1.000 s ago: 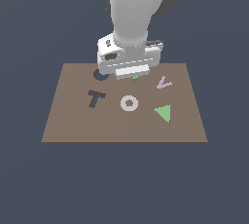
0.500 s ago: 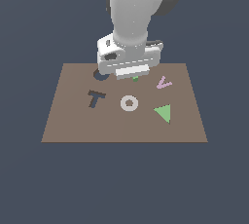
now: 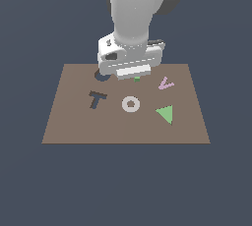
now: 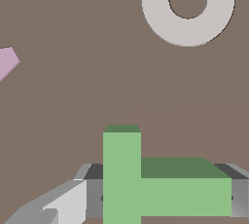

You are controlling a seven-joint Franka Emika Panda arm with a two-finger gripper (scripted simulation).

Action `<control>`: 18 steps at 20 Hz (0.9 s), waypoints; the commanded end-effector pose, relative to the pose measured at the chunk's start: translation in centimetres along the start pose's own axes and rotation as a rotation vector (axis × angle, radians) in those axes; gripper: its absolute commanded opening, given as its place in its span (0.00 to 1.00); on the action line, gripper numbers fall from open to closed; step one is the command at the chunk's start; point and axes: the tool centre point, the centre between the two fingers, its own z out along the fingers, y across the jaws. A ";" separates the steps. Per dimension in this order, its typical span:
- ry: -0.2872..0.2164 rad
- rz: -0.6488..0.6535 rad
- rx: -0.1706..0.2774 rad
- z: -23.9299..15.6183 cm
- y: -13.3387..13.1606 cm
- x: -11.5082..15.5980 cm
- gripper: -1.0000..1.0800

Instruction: Insert a designated object into the corresponding slot on a board.

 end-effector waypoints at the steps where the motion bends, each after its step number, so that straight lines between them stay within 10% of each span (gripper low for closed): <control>1: 0.000 -0.015 0.000 0.0 0.2 0.0 0.00; 18: 0.000 -0.324 -0.001 -0.2 4.8 0.3 0.00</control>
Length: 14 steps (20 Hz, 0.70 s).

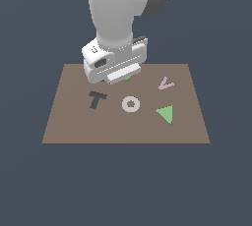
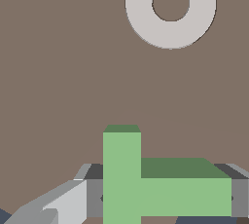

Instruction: Insert a designated object into the corresponding slot on a board.

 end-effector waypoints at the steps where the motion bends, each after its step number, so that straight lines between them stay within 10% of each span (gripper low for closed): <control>1: 0.000 -0.070 0.000 -0.1 1.0 -0.1 0.00; 14: 0.000 -0.487 -0.001 -0.4 7.1 1.2 0.00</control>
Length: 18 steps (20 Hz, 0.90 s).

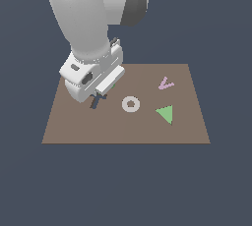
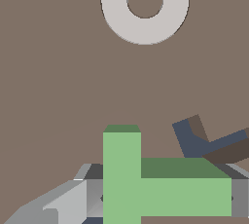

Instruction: Insert a designated object into the corresponding slot on a board.

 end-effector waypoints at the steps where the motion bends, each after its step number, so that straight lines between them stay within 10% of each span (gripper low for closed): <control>1: 0.000 -0.076 0.000 -0.1 1.1 0.0 0.00; 18: 0.000 -0.358 0.000 -0.2 5.2 1.0 0.00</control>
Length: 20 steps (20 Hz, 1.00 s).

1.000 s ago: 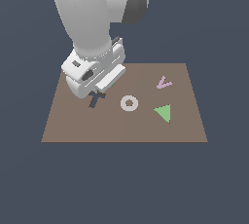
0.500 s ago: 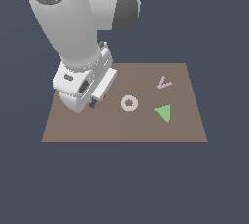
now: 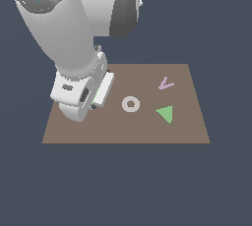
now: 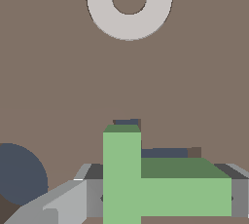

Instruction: Insert a designated object into the corresponding slot on a board.

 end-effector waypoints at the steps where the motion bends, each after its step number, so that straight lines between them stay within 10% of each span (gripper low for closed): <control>1: 0.000 -0.018 0.000 0.0 0.3 0.0 0.00; 12: 0.001 -0.025 0.000 1.0 0.4 0.1 0.00; 13: 0.001 -0.025 0.000 1.0 0.4 0.1 0.96; 20: 0.001 -0.025 0.000 1.0 0.4 0.1 0.96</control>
